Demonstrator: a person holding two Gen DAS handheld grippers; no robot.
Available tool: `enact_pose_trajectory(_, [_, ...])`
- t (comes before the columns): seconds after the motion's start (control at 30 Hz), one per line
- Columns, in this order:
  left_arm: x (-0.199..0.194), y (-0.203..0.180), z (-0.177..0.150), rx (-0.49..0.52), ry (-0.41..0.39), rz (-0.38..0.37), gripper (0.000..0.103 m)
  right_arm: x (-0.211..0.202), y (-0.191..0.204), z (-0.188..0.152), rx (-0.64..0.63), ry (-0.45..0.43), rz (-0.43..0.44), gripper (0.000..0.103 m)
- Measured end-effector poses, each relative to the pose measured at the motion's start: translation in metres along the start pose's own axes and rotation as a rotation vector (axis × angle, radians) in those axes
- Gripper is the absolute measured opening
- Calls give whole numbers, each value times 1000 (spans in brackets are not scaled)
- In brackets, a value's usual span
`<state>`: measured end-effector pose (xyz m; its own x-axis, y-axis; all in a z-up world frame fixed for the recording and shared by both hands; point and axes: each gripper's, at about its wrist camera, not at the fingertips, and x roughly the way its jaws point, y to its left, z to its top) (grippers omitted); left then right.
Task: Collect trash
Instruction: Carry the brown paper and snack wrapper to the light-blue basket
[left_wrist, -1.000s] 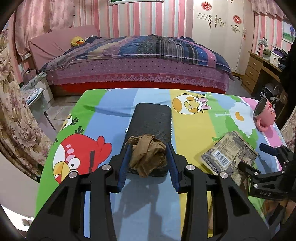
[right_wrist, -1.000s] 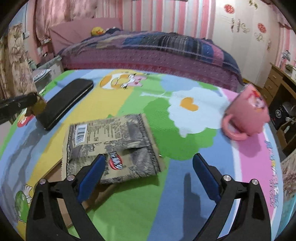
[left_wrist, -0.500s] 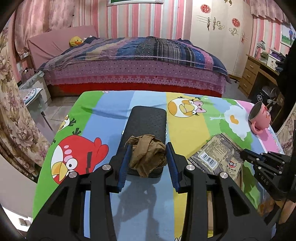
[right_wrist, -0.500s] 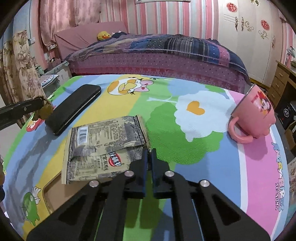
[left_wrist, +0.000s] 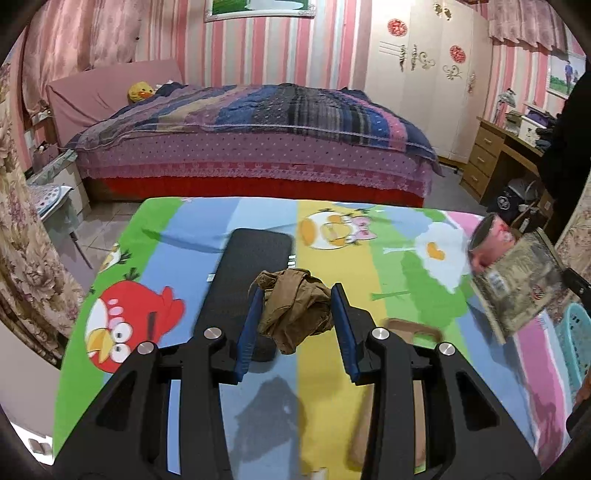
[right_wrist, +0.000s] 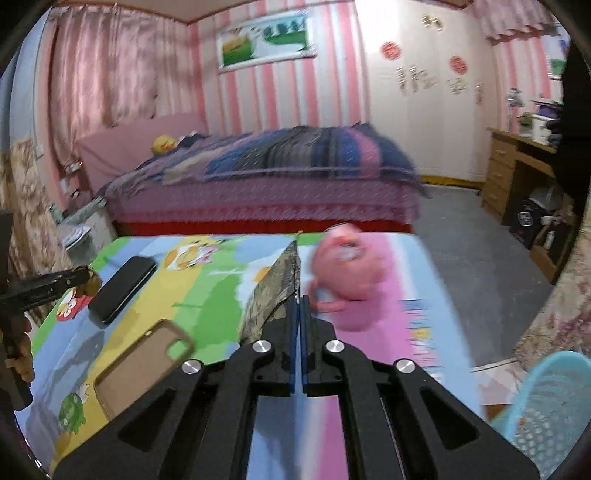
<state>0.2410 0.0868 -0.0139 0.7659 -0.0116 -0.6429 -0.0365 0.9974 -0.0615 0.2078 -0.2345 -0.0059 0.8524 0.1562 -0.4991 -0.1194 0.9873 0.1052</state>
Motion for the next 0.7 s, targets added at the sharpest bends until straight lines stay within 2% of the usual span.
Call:
enact_pose_trajectory(0.17, [-4,-40,-1,33,1,-60,37,-31,-39,-2,25,-9,-53,2])
enact_pose_trajectory(0.3, [-11,-87,-9,111,-5,-109,37,-53,-68,-12,55,-16,-80,2])
enact_pose_trajectory(0.43, [-24,-134,-20,160,-9,-200,37,-83,-98,-19,80,-40,-121,2])
enact_pose_trajectory(0.53, [-35,-175,-27,216,-30,-228,37,-116,-130,-23,104,-66,-180,2])
enact_pose_trajectory(0.7, [-55,-240,-36,256,-54,-320,37,-157,-174,-32,125,-80,-277,2])
